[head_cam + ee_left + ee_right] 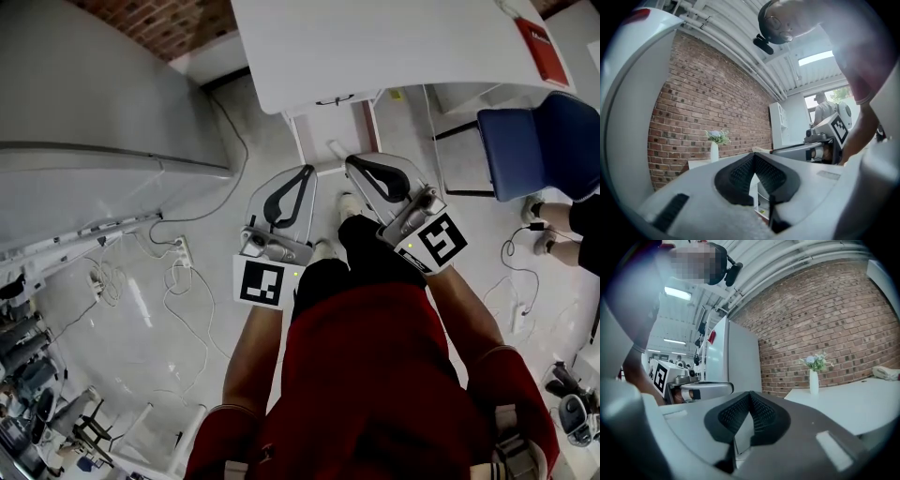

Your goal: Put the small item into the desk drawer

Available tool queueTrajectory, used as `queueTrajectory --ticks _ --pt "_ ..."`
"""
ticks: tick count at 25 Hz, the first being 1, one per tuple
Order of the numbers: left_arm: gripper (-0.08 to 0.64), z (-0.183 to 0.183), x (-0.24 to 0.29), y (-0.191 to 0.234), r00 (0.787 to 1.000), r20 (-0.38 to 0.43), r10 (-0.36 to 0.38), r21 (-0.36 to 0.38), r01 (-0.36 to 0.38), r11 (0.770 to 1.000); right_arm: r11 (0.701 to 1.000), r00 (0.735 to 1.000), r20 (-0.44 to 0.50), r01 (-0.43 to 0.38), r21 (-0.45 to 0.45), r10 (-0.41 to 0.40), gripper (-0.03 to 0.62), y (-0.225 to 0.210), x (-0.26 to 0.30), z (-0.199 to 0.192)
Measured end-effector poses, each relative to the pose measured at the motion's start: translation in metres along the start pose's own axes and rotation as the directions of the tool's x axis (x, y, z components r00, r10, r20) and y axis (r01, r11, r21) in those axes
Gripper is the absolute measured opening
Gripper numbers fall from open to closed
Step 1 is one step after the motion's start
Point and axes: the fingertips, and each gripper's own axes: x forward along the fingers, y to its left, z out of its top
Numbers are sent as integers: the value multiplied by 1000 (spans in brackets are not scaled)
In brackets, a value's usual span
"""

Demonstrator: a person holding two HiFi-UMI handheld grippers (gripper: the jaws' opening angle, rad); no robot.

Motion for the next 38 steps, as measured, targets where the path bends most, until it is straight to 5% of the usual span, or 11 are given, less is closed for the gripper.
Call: queueTrajectory --ticks 16,38 --pt "6 67 -29 -30 996 73 -59 56 55 997 998 998 58 3 -56 0 6 34 -45 58" --pt "6 69 -45 -37 995 68 -70 55 66 996 999 1000 26 15 -42 -13 6 40 -62 53"
